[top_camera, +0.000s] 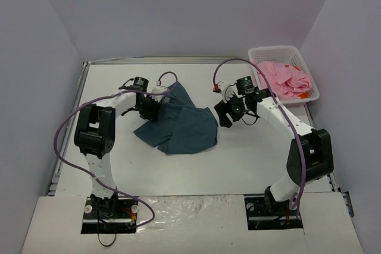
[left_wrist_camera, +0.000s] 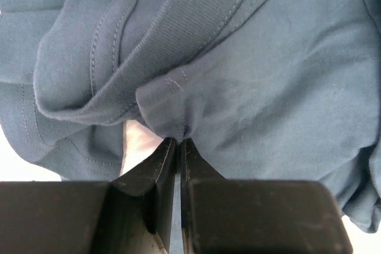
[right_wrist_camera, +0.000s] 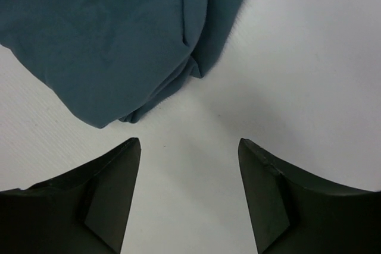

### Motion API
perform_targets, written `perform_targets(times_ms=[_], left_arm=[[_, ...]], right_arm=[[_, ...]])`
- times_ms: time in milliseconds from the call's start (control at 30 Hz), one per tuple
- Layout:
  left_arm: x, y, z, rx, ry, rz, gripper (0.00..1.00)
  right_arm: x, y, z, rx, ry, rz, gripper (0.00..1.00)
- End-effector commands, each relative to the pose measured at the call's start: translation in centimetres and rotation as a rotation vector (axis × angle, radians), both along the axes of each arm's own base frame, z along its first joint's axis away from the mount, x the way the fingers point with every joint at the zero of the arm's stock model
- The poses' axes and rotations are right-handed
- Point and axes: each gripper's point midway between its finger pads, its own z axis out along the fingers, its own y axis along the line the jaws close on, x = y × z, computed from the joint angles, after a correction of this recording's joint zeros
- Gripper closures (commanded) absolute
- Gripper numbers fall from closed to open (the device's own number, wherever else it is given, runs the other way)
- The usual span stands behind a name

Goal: Fold and stack the t-shirts
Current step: Flatten out the tshirt

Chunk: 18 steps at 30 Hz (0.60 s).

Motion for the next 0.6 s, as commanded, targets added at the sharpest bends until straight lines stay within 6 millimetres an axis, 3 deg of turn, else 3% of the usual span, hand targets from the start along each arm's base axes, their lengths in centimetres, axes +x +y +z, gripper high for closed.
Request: perform_targets(times_ms=[0, 67, 100, 133, 200, 267, 300, 333, 400, 467, 567], left_arm=[[-0.4, -0.1, 3.2, 0.006, -0.04, -0.002, 0.98], [-0.6, -0.1, 4.1, 0.003, -0.051, -0.002, 0.98], [-0.7, -0.1, 4.8, -0.002, -0.059, -0.003, 0.98], [-0.8, -0.1, 5.1, -0.006, -0.063, -0.007, 0.98], [-1.1, -0.1, 5.6, -0.009, -0.07, -0.01, 0.98], [-1.4, 0.1, 5.5, -0.003, -0.068, -0.014, 0.98], [-1.6, 0.1, 5.5, 0.001, -0.068, -0.015, 0.98], [-1.6, 0.2, 5.4, 0.004, -0.068, -0.014, 0.98], [-1.9, 0.5, 5.3, 0.019, -0.065, -0.017, 0.98], [-2.1, 0.9, 5.4, 0.036, -0.068, -0.019, 0.98], [-1.6, 2.2, 6.7, 0.077, -0.111, 0.014, 0.98]], right_arm=[[0.2, 1.6, -1.0, -0.029, 0.026, 0.042, 0.36], [0.8, 2.6, -1.2, -0.044, 0.027, 0.055, 0.35], [0.7, 2.7, -2.4, -0.061, 0.066, 0.065, 0.35], [1.2, 3.5, -2.0, -0.065, 0.054, 0.082, 0.35], [1.3, 4.1, -3.4, -0.086, 0.098, 0.1, 0.34], [1.7, 5.1, -3.5, -0.091, 0.097, 0.124, 0.37], [1.7, 5.3, -4.5, -0.106, 0.117, 0.13, 0.45], [1.8, 5.6, -4.8, -0.118, 0.121, 0.133, 0.7], [2.0, 5.8, -5.2, -0.153, 0.118, 0.133, 1.0], [2.0, 5.7, -4.6, -0.153, 0.106, 0.134, 1.0], [2.7, 4.6, -1.6, -0.147, 0.026, 0.106, 1.0]])
